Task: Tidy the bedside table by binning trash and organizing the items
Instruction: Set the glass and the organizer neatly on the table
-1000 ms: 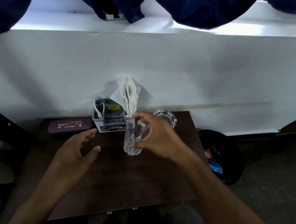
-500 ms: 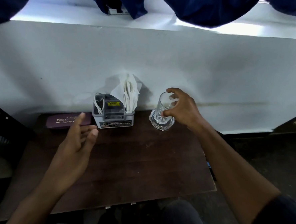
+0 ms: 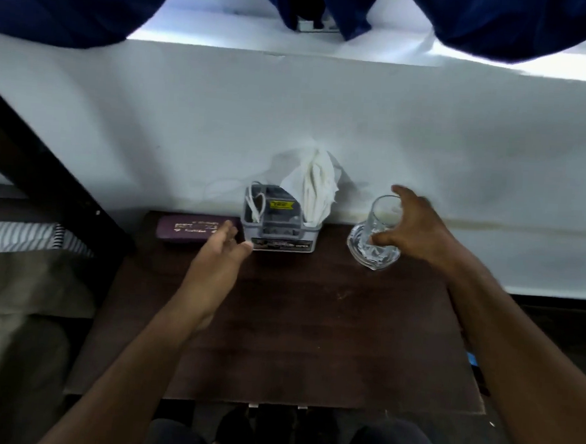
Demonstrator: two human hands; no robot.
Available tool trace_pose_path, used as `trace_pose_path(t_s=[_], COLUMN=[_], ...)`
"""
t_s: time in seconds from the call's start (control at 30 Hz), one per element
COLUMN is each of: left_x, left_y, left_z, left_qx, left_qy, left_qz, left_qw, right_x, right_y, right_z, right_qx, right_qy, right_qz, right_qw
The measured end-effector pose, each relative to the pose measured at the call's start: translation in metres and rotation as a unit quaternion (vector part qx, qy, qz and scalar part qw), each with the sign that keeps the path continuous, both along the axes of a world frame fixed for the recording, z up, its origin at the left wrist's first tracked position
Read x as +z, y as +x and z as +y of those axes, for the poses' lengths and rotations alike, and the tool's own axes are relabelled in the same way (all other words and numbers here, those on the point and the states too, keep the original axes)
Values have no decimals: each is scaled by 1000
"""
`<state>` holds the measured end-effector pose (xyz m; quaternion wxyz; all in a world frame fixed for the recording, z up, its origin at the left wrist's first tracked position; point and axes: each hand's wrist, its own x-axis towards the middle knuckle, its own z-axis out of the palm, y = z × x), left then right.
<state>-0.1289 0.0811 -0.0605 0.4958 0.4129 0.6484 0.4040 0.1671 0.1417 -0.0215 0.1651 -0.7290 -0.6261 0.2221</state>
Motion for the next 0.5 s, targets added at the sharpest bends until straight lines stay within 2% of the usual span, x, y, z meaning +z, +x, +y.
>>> trace_pose_path(t_s=[0.07,0.1,0.13,0.17,0.23,0.33,0.4,0.5], left_x=[-3,-4,-5,-6,-4,0,1,-1], left_y=[-1,-2,-3,-3,-1,6,11,14], left_z=[8,11,15,17,20,21,22,21], left_qx=[0,-2,-7,-11,-15,-25,-21,-19], left_qy=[-4,-6,-5,-5,-16,-31,-33,-25], left_qz=[-10,-15,-17,-15,-15,-45,-53,-52], left_qw=[1000,1000,1000,1000,1000,998,998,998], right_x=[6,5,1,-4,-20,-48,-56,-61], right_y=[-20,-35,-50,-66,-93,-110,-116,-116], right_z=[-17,-29,-40,-48,-53,-45,-40,-43], right_qx=[28,24,8,-11,-49,-52,-49,-46], right_qy=[167,246,279,262,143,-3,-35,-31], right_qz=[-32,6,68,144,266,378,408,410], right_qw=[985,969,958,954,952,924,911,911])
